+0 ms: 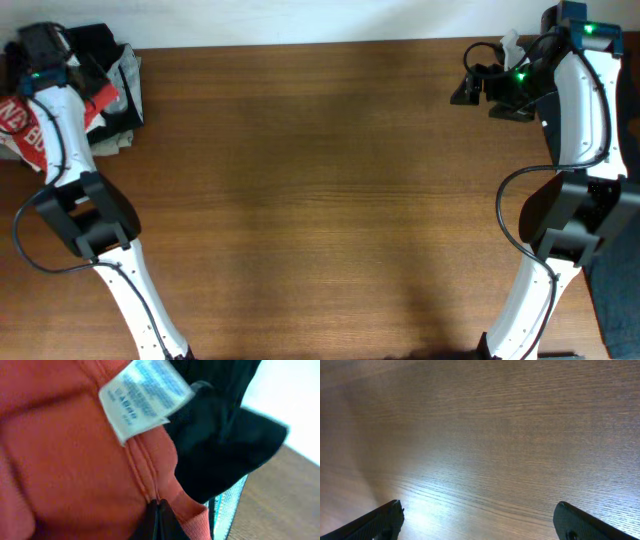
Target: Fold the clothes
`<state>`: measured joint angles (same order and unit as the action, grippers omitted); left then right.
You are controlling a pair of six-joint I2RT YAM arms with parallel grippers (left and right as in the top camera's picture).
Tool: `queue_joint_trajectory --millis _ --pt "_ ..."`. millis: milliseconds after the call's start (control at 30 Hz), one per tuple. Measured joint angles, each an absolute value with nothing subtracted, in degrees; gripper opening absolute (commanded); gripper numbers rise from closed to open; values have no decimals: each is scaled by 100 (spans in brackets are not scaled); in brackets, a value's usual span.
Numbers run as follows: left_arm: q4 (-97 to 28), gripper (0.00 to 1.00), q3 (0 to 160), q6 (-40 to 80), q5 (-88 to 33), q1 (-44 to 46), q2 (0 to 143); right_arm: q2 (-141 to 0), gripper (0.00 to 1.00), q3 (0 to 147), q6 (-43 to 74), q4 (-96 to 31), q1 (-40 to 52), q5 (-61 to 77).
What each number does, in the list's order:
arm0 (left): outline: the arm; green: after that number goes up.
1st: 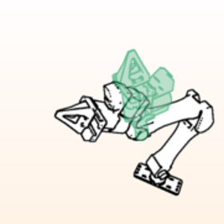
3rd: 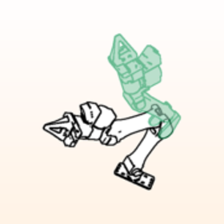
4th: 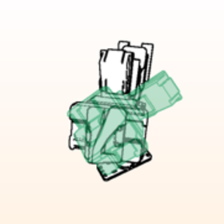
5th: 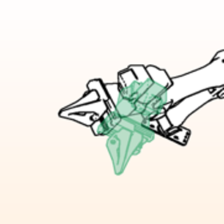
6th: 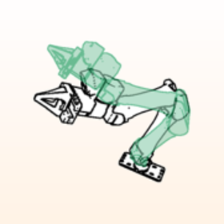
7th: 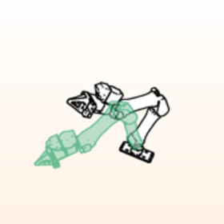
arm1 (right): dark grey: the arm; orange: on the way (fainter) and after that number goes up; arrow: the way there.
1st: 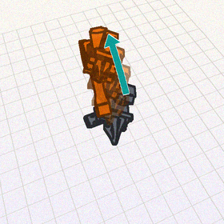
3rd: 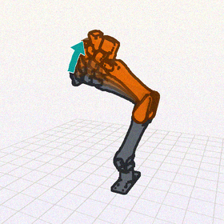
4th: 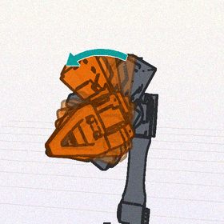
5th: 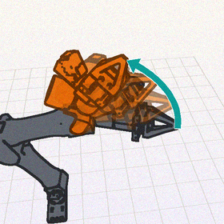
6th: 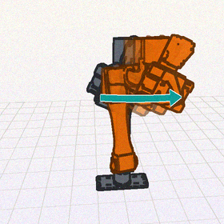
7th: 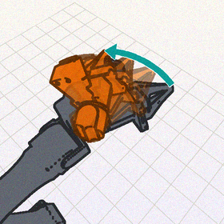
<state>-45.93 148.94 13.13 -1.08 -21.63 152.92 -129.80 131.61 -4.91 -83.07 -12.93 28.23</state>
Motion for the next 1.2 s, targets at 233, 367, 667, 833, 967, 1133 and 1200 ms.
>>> queue_joint_trajectory --millis 233,367,667,833,967,1133,1200 --pt "-5472 29 15095 1197 137 -2106 15120 -12980 99 13161 -493 -8313 -1293 2823" --pt "-6615 64 15244 1146 -576 -2112 13649 -12980 99 13163 -493 -8294 -1293 2825" --pt "-9059 99 15332 1160 -2526 -2112 11924 -12980 99 13163 -491 -8493 -1302 3006" --pt "-9450 99 15334 1160 -2622 -2112 11924 -12586 99 13179 -517 -9043 -1531 3251" --pt "-9524 99 15332 1160 -2641 -2112 11924 -10451 99 13260 -620 -9448 -1573 2504" --pt "-9518 99 15332 1160 -2641 -2112 11917 -8232 99 13220 -281 -9697 -1573 1883" --pt "-9522 99 15332 1160 -2641 -2112 11915 -7815 99 13179 -224 -9697 -1573 1839"
